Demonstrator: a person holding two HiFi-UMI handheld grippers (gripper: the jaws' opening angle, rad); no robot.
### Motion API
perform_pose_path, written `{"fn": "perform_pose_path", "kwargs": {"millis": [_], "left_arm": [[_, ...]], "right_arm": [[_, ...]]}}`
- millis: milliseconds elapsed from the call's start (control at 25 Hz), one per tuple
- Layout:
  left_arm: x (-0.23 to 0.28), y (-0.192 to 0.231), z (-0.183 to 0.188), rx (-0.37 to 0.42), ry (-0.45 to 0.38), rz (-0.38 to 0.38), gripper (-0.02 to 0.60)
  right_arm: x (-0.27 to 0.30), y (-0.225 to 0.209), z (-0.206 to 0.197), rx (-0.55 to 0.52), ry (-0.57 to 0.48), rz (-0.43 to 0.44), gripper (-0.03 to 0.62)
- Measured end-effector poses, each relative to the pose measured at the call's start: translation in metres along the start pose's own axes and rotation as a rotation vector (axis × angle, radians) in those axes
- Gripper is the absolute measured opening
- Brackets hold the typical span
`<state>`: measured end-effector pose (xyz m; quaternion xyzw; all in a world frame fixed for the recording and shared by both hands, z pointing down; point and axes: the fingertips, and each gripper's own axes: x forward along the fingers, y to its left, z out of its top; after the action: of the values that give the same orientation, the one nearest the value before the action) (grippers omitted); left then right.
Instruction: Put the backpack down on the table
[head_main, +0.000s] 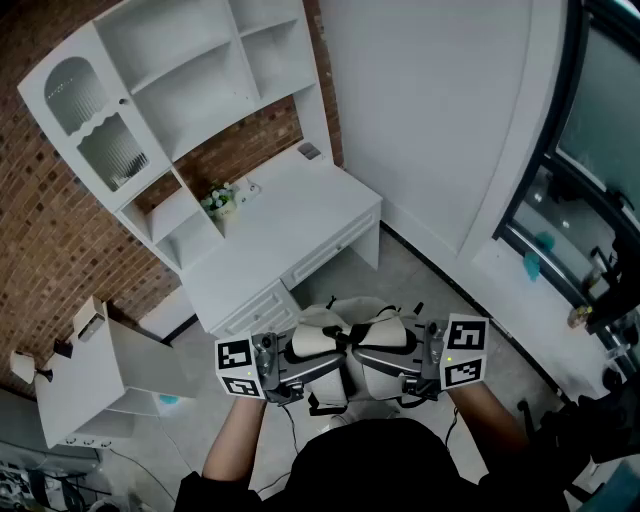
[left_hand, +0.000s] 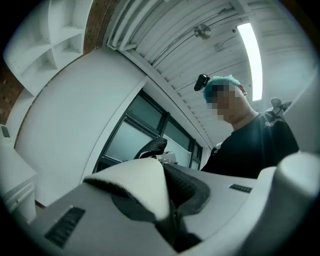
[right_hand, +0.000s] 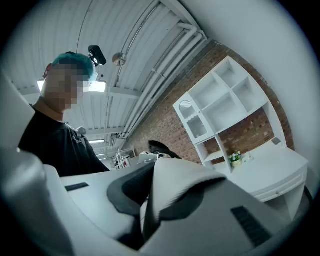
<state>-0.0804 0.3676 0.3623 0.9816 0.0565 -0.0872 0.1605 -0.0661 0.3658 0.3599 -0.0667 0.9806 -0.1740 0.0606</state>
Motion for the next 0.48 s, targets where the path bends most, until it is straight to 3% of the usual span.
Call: {"fn": "perform_pose_path", "kwargs": {"millis": [480], "left_arm": [[0.02,-0.003,-0.003,0.008,0.013,0.0,0.063]], "right_arm": [[-0.021,0.003,0.003,0.023,-0.02,0.034,0.048]]}}
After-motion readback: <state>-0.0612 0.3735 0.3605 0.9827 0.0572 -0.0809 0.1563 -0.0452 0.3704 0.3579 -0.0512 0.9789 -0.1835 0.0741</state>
